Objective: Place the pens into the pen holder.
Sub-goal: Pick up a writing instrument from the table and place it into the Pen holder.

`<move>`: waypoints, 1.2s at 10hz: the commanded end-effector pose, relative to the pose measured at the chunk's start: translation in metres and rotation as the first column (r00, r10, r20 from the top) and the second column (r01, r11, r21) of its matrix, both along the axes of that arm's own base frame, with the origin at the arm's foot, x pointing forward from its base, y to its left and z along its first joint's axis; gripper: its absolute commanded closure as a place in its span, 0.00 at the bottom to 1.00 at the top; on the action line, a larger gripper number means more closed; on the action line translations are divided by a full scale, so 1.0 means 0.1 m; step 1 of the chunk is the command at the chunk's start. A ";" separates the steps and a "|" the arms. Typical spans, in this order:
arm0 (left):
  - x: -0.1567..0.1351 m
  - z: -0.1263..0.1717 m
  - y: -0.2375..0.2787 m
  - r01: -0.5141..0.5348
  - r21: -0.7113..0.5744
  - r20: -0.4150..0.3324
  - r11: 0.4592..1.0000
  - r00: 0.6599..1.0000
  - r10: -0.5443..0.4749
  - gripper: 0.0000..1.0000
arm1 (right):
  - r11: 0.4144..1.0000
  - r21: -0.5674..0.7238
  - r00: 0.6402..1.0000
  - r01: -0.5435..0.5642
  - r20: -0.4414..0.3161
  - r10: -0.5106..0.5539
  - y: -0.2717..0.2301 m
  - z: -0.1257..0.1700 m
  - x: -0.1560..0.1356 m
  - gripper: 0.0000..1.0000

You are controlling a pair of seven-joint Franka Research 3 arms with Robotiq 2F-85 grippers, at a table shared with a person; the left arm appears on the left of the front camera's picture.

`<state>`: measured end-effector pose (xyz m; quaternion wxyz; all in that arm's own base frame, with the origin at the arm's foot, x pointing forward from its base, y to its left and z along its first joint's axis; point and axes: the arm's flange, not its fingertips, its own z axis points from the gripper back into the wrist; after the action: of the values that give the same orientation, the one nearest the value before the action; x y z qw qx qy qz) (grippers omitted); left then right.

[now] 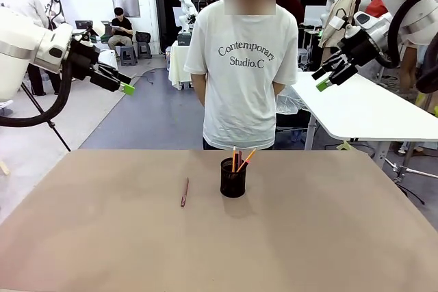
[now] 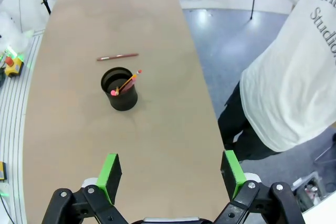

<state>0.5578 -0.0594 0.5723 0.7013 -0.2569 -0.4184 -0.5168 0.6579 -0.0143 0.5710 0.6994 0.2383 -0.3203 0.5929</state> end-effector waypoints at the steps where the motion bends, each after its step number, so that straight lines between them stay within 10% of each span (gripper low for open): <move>1: -0.01 0.00 0.00 -0.003 0.005 0.008 1.000 1.000 0.003 0.00 | 1.000 -0.009 1.000 -0.002 0.021 0.002 0.00 0.03 0.00 0.00; 3: 0.00 0.00 0.00 0.000 0.000 0.000 1.000 1.000 0.000 0.00 | 1.000 -0.009 1.000 -0.002 0.021 0.002 0.00 0.03 0.00 0.00; 7: -0.25 -0.05 -0.69 0.002 0.249 -0.280 0.968 0.957 0.070 0.00 | 1.000 -0.009 1.000 -0.002 0.021 0.002 0.00 0.03 0.00 0.00; 12: -0.42 -0.83 -1.38 -0.173 0.524 -0.138 0.834 0.949 0.284 0.00 | 1.000 -0.009 1.000 -0.002 0.021 0.002 0.00 0.03 0.00 0.00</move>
<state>0.5205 -0.1945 0.5016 0.8213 -0.0954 -0.2259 -0.5152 0.6579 -0.0146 0.5713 0.6995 0.2378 -0.3209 0.5926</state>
